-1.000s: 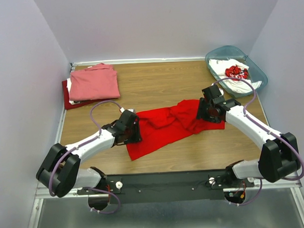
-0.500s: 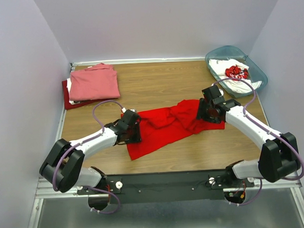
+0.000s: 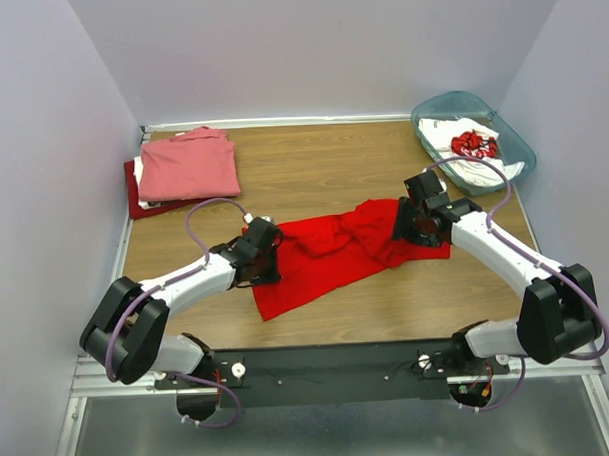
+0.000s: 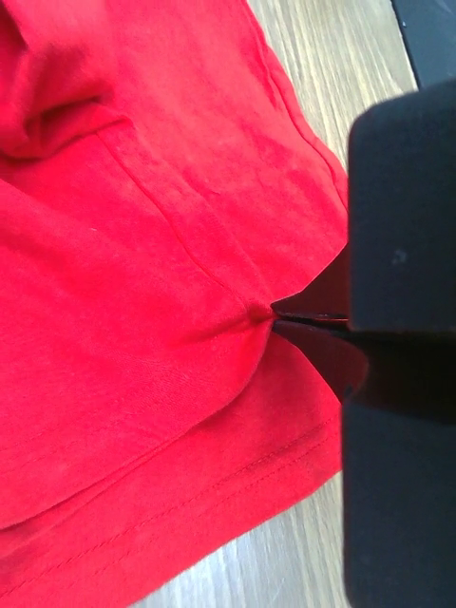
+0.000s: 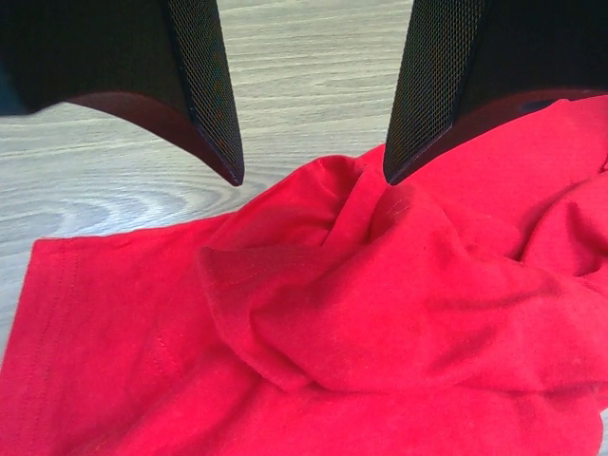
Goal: Fold and stack the t-shirts
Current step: Flatten the tshirt out
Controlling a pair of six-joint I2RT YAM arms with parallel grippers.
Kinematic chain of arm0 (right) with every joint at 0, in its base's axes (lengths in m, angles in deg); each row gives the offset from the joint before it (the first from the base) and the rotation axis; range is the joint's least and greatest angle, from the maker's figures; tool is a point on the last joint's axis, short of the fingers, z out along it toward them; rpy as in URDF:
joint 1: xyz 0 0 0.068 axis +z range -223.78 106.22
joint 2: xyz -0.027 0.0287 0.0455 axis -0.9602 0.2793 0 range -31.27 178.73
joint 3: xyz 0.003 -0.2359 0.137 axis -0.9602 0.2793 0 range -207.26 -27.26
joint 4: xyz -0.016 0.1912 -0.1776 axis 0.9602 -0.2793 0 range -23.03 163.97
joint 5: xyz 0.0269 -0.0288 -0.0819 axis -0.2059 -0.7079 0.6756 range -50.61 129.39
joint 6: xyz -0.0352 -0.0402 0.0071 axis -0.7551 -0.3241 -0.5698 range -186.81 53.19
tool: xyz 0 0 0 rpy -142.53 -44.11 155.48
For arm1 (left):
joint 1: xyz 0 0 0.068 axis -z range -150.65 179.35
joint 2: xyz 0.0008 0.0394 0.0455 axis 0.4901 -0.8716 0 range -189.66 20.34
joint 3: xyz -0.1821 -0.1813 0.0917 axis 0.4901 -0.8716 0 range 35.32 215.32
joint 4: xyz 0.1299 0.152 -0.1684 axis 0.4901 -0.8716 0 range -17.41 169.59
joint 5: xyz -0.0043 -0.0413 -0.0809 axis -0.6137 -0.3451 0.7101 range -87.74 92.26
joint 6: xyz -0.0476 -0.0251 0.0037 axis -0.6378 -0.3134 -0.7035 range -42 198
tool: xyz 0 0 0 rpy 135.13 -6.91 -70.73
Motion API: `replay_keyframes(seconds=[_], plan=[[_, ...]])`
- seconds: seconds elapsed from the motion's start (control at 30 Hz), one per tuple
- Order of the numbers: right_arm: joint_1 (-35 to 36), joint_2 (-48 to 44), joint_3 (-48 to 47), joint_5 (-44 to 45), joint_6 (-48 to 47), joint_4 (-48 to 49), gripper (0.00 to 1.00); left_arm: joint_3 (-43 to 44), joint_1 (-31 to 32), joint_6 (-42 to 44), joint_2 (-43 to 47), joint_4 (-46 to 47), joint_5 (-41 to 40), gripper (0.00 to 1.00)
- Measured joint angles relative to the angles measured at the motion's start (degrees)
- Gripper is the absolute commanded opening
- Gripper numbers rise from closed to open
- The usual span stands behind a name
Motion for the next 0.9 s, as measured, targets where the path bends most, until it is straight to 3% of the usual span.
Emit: replay_keyframes(seconds=[0.37, 0.63, 0.9], plan=[[0.0, 2.3, 2.4, -3.4, 0.2, 3.4, 0.68, 5.3, -1.9, -0.3, 9.0, -5.0, -4.6, 0.00], [-0.6, 1.7, 3.0, 1.2, 0.9, 3.6, 0.69, 5.0, -9.2, 1.2, 12.6, -7.1, -5.0, 0.00], [-6.2, 1.0, 3.0, 3.8, -1.8, 5.4, 0.64, 5.0, -11.1, 2.3, 13.3, -7.2, -4.8, 0.00]])
